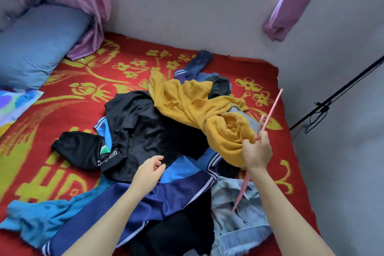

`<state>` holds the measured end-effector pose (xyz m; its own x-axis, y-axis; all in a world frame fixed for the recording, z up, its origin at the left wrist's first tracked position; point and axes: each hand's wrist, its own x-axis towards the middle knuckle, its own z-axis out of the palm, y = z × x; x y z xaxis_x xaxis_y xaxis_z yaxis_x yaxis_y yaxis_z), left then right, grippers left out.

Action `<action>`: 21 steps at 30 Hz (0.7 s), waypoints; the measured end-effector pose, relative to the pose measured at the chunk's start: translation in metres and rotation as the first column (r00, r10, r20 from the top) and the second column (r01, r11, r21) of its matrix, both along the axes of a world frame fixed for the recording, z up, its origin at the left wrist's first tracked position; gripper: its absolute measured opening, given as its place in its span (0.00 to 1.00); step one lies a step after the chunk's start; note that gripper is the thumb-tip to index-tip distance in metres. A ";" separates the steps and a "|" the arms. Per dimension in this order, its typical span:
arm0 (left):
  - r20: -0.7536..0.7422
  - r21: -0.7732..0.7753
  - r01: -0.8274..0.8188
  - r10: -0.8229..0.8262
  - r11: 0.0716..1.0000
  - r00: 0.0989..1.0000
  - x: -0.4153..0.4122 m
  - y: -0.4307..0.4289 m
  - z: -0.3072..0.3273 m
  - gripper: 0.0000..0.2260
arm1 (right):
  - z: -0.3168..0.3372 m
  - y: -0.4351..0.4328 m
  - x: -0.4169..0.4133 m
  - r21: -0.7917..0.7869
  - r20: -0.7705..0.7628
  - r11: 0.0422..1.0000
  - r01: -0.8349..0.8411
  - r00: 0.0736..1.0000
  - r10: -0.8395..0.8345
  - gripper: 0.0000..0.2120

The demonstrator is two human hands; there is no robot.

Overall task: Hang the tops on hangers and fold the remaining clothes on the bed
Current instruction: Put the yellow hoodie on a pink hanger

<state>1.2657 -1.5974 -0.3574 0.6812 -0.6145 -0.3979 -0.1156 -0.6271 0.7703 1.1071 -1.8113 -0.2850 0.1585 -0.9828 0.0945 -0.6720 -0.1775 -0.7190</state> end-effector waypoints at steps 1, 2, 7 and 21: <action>0.042 -0.027 0.041 -0.040 0.999 0.998 -0.003 -0.006 0.007 0.20 | 0.018 0.000 -0.009 -0.062 0.018 0.998 -0.026 0.999 0.027 0.10; 0.087 -0.057 0.101 -0.096 0.993 0.992 -0.007 -0.014 0.014 0.25 | 0.036 0.002 -0.017 -0.111 0.027 0.993 -0.044 0.999 0.047 0.10; 0.383 -0.015 0.466 -0.426 0.885 0.820 -0.036 -0.063 0.059 0.45 | 0.109 0.018 -0.057 -0.215 0.074 0.968 -0.127 0.987 0.145 0.18; 0.622 -0.668 0.555 -0.036 0.497 0.782 -0.049 -0.044 0.192 0.29 | 0.318 0.115 -0.046 -0.634 0.134 0.723 -0.275 0.881 0.453 0.18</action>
<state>1.2163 -1.6414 -0.1654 0.3052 -0.6751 0.6716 -0.6575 0.3608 0.6614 1.0611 -1.6961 0.0332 0.3737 -0.5896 0.7161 -0.2674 -0.8077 -0.5255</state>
